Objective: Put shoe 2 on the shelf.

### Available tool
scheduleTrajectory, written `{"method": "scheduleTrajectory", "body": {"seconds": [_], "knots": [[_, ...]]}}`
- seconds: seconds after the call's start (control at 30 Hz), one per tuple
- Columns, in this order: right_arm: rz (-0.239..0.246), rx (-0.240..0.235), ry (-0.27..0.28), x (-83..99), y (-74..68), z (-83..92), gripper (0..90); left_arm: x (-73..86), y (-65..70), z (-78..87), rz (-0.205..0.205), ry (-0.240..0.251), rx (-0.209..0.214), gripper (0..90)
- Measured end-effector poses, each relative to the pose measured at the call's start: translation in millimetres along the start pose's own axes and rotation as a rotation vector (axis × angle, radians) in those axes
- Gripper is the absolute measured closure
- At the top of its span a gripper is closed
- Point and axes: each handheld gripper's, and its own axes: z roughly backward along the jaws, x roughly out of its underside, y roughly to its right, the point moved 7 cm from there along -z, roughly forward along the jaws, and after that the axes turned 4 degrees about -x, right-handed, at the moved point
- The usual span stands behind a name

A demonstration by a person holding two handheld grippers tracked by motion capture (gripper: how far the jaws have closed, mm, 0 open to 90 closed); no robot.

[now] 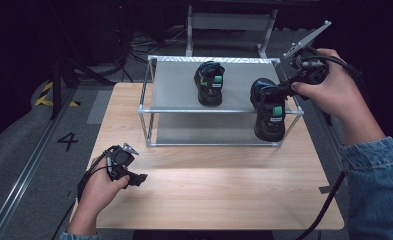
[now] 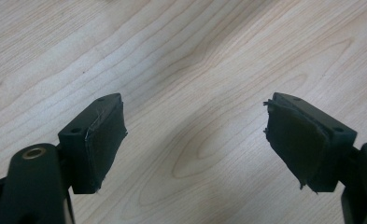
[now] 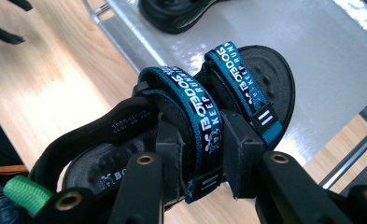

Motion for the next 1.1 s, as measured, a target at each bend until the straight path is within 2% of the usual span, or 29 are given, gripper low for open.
{"method": "scheduleTrajectory", "body": {"seconds": [0.2, 0.4, 0.43, 0.7, 0.83, 1.1], "knots": [[-0.002, 0.004, 0.006, -10.1, 10.8, -2.8, 70.9, 4.8, -2.9, 0.0, 0.002, -0.006, -0.013, 20.5], [-0.004, 0.011, 0.004, -19.6, 23.1, -7.2, 70.9, 7.5, -3.7, 0.9, 0.022, -0.007, -0.016, 20.5], [-0.003, 0.007, 0.007, -20.9, 24.6, -7.9, 70.9, 7.3, -4.7, 0.9, 0.011, -0.006, -0.020, 20.6], [-0.017, -0.029, 0.035, -33.5, 39.6, -15.8, 70.9, 5.3, -3.5, 0.2, -0.001, -0.010, -0.008, 21.0], [-0.019, -0.022, 0.032, -41.0, 44.9, -20.1, 70.8, 4.4, -4.5, -0.5, -0.013, -0.010, -0.010, 21.0], [-0.026, -0.029, 0.022, -58.2, 52.0, -38.1, 70.9, 3.6, -5.5, 0.1, -0.003, -0.006, 0.011, 21.2]]}}
